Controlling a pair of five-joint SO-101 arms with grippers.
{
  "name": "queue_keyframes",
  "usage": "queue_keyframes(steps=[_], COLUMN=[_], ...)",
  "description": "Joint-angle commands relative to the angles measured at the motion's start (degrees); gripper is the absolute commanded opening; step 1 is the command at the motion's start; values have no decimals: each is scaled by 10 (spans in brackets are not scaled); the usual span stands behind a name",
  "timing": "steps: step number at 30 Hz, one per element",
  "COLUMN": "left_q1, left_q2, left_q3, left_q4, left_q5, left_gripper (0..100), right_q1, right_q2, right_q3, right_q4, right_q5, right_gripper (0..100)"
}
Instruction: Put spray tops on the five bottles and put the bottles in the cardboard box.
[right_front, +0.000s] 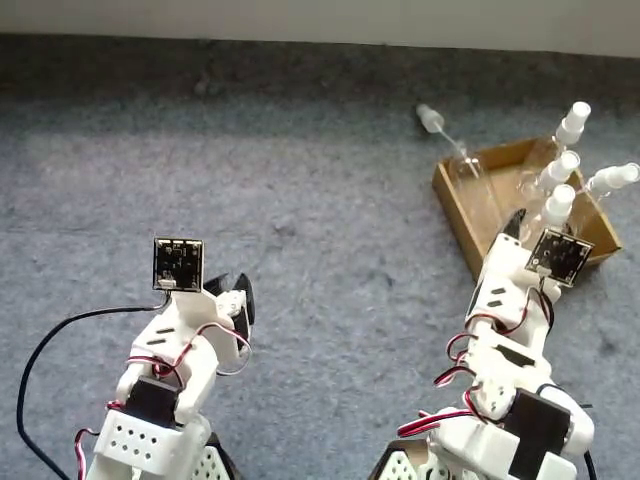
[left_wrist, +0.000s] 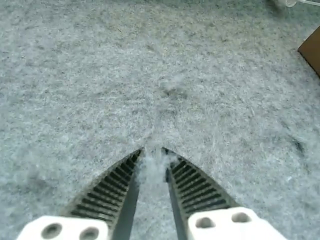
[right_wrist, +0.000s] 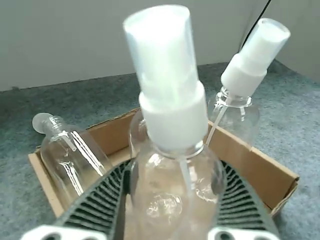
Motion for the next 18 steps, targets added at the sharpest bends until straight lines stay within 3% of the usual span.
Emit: queue_keyframes(steps=[1, 18], left_q1=[-7, -7], left_q2=[-7, -7], left_q3=[-4, -4], left_q4=[-11, -11], left_q5=[-4, -4], left_gripper=[6, 6], right_q1=[-7, -11], right_q2=[-5, -5], right_q3=[-7, -2], right_q4=[-15, -15], right_q5=[6, 29], right_gripper=[173, 246])
